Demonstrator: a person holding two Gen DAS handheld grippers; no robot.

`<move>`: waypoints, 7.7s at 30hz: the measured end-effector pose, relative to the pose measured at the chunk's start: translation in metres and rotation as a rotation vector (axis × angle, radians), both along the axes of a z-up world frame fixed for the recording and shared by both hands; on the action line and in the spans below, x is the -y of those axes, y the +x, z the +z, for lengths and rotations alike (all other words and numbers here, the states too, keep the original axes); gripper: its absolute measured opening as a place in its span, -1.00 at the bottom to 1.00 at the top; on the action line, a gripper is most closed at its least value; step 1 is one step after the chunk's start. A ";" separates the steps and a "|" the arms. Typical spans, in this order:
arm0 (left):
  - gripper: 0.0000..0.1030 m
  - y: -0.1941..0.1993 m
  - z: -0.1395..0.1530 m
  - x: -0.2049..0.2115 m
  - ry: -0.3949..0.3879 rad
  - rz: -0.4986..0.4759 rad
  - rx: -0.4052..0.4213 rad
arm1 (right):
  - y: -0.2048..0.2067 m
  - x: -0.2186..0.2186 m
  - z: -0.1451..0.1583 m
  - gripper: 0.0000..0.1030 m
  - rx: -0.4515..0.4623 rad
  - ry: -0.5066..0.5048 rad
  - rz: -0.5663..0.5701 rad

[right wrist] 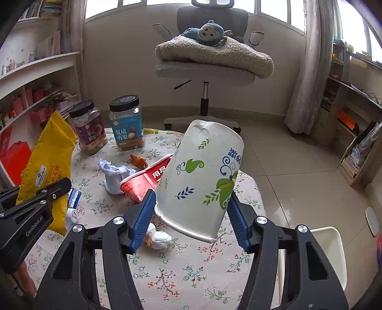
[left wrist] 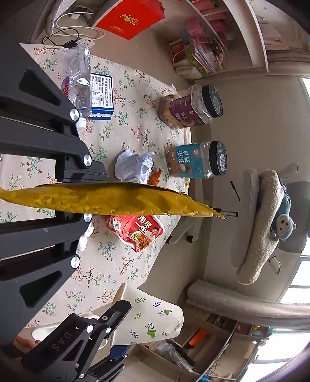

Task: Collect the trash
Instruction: 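Drop the paper cup into the bin with the right tool, then lower the yellow packet into the bin and open the left tool, then grasp the plastic water bottle with the left tool, then grasp the white tissue bundle with the right tool while the left holds the bottle, then drop the tissue bundle and the bottle into the white bin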

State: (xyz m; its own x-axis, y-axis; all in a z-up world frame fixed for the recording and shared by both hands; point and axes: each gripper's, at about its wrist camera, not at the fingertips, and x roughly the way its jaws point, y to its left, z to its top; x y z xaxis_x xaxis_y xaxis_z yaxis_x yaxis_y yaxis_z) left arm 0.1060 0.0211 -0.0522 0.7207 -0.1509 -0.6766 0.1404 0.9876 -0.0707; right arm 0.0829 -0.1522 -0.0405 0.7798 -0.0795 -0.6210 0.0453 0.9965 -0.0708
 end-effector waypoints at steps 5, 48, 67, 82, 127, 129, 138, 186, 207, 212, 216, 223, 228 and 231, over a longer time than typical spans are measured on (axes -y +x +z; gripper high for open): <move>-0.88 0.001 0.001 0.024 -0.003 -0.046 0.005 | -0.007 0.027 0.000 0.11 -0.001 -0.037 -0.055; 0.48 -0.047 -0.051 0.327 -0.259 -0.684 -0.293 | -0.116 0.287 0.042 0.86 0.114 -0.034 -0.756; 0.79 -0.035 0.027 0.211 0.001 -0.258 0.140 | -0.080 0.198 0.031 0.86 0.106 -0.156 -0.589; 0.80 -0.016 0.028 0.104 0.020 0.049 0.113 | -0.041 0.102 0.026 0.86 0.104 -0.151 -0.402; 0.08 0.057 -0.127 -0.202 -0.535 0.697 -0.514 | 0.070 -0.054 -0.123 0.87 -0.406 0.011 0.272; 0.01 0.057 -0.121 -0.195 -0.513 0.653 -0.507 | 0.073 -0.059 -0.131 0.84 -0.431 0.010 0.287; 0.01 0.041 -0.068 -0.150 -0.258 0.423 -0.368 | 0.075 -0.061 -0.127 -0.25 -0.469 0.095 0.290; 0.01 -0.003 0.012 0.077 0.072 -0.029 0.105 | -0.020 0.087 0.014 -0.24 0.028 -0.007 -0.182; 0.02 -0.031 0.007 0.225 -0.029 -0.407 0.047 | -0.093 0.221 0.032 0.81 0.119 -0.092 -0.557; 0.02 -0.042 -0.005 0.272 -0.060 -0.523 -0.021 | -0.112 0.249 0.043 0.86 0.175 -0.110 -0.664; 0.02 -0.047 -0.016 0.301 -0.092 -0.583 -0.084 | -0.126 0.269 0.047 0.86 0.196 -0.078 -0.721; 0.63 -0.045 -0.020 0.323 -0.195 -0.660 -0.183 | -0.137 0.287 0.048 0.86 0.202 -0.032 -0.777; 0.63 -0.042 0.002 0.304 -0.136 -0.618 -0.105 | -0.127 0.275 0.047 0.86 0.191 -0.037 -0.746; 0.63 -0.038 0.016 0.284 -0.085 -0.543 -0.031 | -0.119 0.258 0.047 0.86 0.188 -0.060 -0.711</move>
State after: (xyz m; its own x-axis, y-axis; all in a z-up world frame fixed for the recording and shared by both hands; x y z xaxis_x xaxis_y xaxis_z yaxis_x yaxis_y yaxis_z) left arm 0.0684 -0.2631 -0.0364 0.5039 -0.5503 -0.6658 0.6247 0.7645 -0.1590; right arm -0.0356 -0.4107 0.0062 0.6200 -0.6351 -0.4606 0.6954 0.7167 -0.0522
